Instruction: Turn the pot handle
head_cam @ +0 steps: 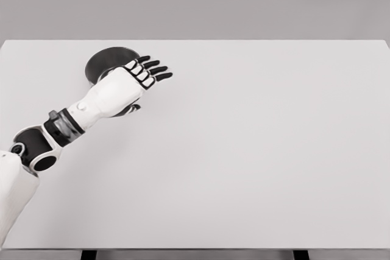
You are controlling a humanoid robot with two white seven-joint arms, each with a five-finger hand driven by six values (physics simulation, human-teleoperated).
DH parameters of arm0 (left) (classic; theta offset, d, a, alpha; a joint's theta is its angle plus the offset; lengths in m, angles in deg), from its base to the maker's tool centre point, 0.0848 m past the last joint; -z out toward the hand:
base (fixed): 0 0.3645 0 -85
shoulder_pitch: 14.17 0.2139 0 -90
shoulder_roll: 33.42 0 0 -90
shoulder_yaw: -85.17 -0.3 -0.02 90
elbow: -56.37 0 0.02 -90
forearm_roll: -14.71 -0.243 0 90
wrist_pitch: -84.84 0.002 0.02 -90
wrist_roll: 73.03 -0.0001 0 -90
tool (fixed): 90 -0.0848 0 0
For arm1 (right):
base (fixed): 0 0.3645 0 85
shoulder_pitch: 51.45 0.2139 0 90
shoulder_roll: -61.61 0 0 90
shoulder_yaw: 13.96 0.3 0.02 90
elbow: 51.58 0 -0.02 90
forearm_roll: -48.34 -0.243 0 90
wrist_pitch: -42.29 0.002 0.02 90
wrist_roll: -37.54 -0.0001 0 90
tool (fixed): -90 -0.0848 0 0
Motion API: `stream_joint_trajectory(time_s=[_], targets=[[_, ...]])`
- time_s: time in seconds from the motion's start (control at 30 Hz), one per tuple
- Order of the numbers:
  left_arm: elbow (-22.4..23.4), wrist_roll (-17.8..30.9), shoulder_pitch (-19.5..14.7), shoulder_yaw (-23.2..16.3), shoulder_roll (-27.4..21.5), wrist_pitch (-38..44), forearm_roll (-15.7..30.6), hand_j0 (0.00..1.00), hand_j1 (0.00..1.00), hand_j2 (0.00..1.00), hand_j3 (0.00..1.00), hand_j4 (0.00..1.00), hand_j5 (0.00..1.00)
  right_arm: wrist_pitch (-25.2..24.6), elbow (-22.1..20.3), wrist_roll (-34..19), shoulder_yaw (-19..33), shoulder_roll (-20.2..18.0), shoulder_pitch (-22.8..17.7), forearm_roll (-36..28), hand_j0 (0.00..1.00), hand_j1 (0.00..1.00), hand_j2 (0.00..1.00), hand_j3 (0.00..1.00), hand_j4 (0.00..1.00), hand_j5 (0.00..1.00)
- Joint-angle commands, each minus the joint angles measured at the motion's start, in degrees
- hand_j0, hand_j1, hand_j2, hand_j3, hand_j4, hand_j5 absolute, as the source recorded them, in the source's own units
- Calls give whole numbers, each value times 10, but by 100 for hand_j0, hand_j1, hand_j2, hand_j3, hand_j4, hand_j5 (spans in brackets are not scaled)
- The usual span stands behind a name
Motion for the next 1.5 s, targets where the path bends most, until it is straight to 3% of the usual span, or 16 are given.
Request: stream_joint_trajectory(time_s=[0.0,0.3,0.7,1.47], targets=[[3,-2,0,3,-2,0,3,100,100,100,100,100,100,0,0,0,0,0,0,0,100,100,100,100,100,100],[10,-3,4,4,-5,0,3,100,100,100,100,100,100,0,0,0,0,0,0,0,100,100,100,100,100,100],[25,-5,8,36,-6,0,4,100,100,100,100,100,100,0,0,0,0,0,0,0,100,100,100,100,100,100],[22,-5,11,40,-22,0,8,100,100,100,100,100,100,0,0,0,0,0,0,0,100,100,100,100,100,100]])
